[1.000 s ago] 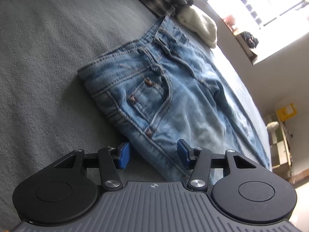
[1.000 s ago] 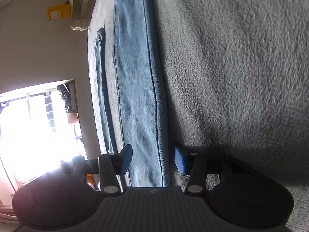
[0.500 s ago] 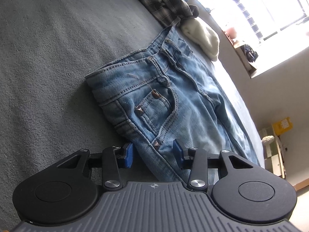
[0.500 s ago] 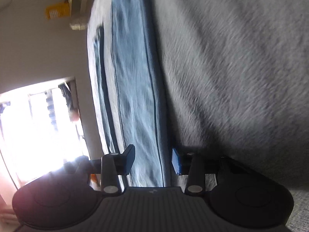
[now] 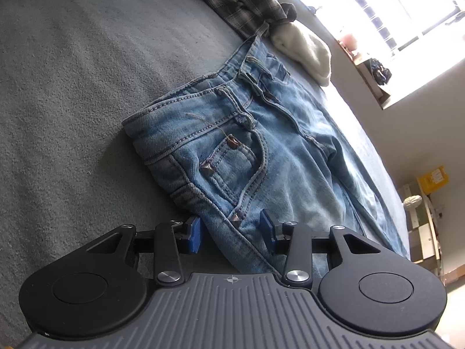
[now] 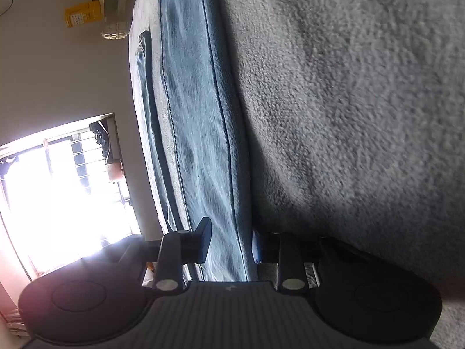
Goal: Fold clothes
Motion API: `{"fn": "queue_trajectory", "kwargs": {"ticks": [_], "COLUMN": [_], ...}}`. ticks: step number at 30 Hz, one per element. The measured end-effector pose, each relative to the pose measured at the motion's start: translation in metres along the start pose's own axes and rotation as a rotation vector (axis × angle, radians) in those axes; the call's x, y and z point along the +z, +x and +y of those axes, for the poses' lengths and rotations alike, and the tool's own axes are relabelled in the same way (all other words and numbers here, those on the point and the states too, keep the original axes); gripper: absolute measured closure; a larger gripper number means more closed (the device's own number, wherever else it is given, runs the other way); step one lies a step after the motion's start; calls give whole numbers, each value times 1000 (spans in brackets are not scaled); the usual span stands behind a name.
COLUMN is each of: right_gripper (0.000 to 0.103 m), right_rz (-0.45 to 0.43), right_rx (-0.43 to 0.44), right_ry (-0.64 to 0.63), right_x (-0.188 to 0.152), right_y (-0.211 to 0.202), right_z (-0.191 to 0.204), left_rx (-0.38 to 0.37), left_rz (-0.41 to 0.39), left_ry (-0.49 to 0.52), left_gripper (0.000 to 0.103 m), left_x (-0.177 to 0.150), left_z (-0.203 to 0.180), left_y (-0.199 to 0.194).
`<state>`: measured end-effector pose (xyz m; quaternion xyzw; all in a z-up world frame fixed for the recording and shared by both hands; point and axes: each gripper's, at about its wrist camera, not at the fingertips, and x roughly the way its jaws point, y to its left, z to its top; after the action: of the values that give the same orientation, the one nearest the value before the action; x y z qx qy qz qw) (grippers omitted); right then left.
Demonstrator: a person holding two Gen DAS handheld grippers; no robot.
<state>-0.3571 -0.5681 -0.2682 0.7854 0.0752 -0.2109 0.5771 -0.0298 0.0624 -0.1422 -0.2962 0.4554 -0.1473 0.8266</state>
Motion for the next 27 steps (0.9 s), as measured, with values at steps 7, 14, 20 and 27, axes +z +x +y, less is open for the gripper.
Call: {"fn": "queue_trajectory", "kwargs": {"ticks": [7,14,20,27], "right_gripper": [73,73,74,74], "right_rz": [-9,-86,-61,-6], "right_rx": [12,94,59,29], "right_ry": [5,-27,18,-33], "right_x": [-3,-7,-7,-11], "right_y": [1,-12,-3,7], "right_z": [1,2,-6,0], "left_rx": [-8,-14,-3,6], "left_rz": [-5,-14,-19,-7], "left_ry": [-10,-7,-2,6], "left_gripper": [63,74,74,71], "left_x": [3,0,-2,0], "left_z": [-1,1,2,-1], "left_y": [5,0,4,5]}}
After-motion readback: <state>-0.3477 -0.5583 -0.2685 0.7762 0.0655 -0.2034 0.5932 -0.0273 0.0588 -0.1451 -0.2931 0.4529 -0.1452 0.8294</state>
